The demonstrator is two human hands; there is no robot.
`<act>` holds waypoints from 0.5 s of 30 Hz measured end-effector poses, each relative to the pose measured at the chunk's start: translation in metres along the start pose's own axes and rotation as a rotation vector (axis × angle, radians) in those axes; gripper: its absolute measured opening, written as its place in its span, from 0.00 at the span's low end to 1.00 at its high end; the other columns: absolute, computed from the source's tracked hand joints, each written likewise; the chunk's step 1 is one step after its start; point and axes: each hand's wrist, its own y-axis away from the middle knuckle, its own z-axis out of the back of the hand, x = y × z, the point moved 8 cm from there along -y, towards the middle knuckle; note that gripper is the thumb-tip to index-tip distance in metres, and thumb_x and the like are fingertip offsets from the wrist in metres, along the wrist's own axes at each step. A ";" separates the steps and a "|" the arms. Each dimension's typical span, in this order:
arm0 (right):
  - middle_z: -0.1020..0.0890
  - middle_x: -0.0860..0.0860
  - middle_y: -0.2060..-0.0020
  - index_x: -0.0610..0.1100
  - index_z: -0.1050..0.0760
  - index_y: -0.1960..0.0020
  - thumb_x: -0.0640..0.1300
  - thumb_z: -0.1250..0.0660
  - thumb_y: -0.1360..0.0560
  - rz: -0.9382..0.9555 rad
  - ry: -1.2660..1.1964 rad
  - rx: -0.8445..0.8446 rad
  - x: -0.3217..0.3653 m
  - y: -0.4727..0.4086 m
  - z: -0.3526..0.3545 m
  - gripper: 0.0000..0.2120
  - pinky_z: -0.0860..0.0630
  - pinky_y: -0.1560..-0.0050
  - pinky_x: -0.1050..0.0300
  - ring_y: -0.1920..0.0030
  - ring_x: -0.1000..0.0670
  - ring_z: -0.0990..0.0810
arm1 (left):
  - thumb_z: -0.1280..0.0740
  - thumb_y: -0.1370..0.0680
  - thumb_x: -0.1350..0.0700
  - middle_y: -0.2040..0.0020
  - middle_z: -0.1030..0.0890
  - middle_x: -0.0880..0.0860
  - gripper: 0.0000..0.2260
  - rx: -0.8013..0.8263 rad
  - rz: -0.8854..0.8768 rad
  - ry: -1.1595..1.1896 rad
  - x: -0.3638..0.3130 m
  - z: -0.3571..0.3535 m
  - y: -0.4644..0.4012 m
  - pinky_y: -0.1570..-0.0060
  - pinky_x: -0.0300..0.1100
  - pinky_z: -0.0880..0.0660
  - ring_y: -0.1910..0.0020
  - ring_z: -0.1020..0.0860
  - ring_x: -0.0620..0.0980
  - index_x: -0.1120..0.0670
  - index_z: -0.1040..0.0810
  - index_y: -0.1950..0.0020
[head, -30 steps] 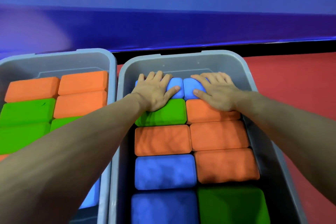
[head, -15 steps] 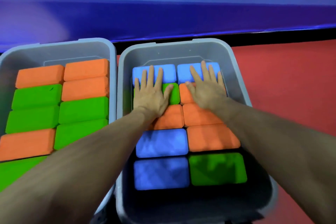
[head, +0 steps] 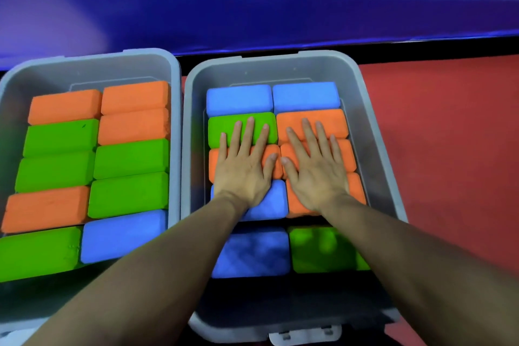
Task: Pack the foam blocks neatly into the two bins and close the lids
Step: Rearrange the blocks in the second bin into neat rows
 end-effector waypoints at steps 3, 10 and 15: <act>0.59 0.52 0.18 0.57 0.57 0.18 0.63 0.58 0.19 -0.004 -0.003 -0.007 0.000 0.001 0.000 0.31 0.56 0.21 0.41 0.19 0.47 0.62 | 0.54 0.16 0.39 0.16 0.49 0.54 0.29 -0.034 -0.003 0.008 -0.001 0.001 0.002 0.20 0.59 0.55 0.17 0.54 0.56 0.48 0.46 0.16; 0.55 0.50 0.18 0.57 0.53 0.18 0.61 0.55 0.19 -0.003 -0.009 -0.043 0.001 0.010 0.002 0.30 0.55 0.21 0.41 0.19 0.47 0.59 | 0.50 0.16 0.40 0.17 0.44 0.55 0.28 -0.061 0.016 0.006 -0.004 0.003 0.011 0.21 0.59 0.50 0.17 0.49 0.56 0.49 0.41 0.17; 0.64 0.54 0.20 0.59 0.60 0.19 0.64 0.59 0.18 -0.002 -0.020 0.092 0.001 0.010 -0.001 0.30 0.61 0.21 0.42 0.20 0.49 0.67 | 0.53 0.17 0.37 0.16 0.49 0.53 0.30 0.058 0.009 0.039 -0.001 0.005 0.008 0.20 0.57 0.58 0.17 0.55 0.56 0.47 0.46 0.16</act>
